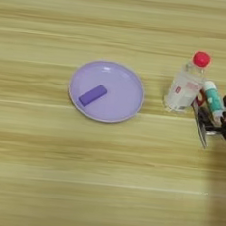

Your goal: Move the objects on the table

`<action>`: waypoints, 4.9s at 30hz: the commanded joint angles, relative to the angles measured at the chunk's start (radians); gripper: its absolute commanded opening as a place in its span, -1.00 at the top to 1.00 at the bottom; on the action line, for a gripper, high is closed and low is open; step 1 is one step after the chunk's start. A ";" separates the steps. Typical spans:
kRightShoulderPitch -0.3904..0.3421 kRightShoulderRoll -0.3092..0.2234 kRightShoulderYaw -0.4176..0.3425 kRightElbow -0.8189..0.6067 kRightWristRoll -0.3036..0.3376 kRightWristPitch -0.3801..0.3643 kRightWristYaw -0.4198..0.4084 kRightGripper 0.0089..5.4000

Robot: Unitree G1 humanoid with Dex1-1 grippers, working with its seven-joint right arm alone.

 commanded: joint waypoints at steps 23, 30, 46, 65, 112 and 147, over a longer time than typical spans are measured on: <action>0.069 -0.028 -0.039 -0.271 0.006 0.035 -0.021 -0.99; 0.187 -0.012 -0.046 -0.464 0.003 0.078 -0.024 -0.99; 0.417 0.009 -0.071 -0.826 0.073 0.177 0.068 -0.99; 0.494 0.012 0.043 -1.146 0.286 0.276 0.247 -0.99; -0.174 0.191 0.454 -0.247 -0.016 0.165 0.189 -0.99; -0.053 0.051 0.458 -0.377 -0.098 0.204 0.293 -0.99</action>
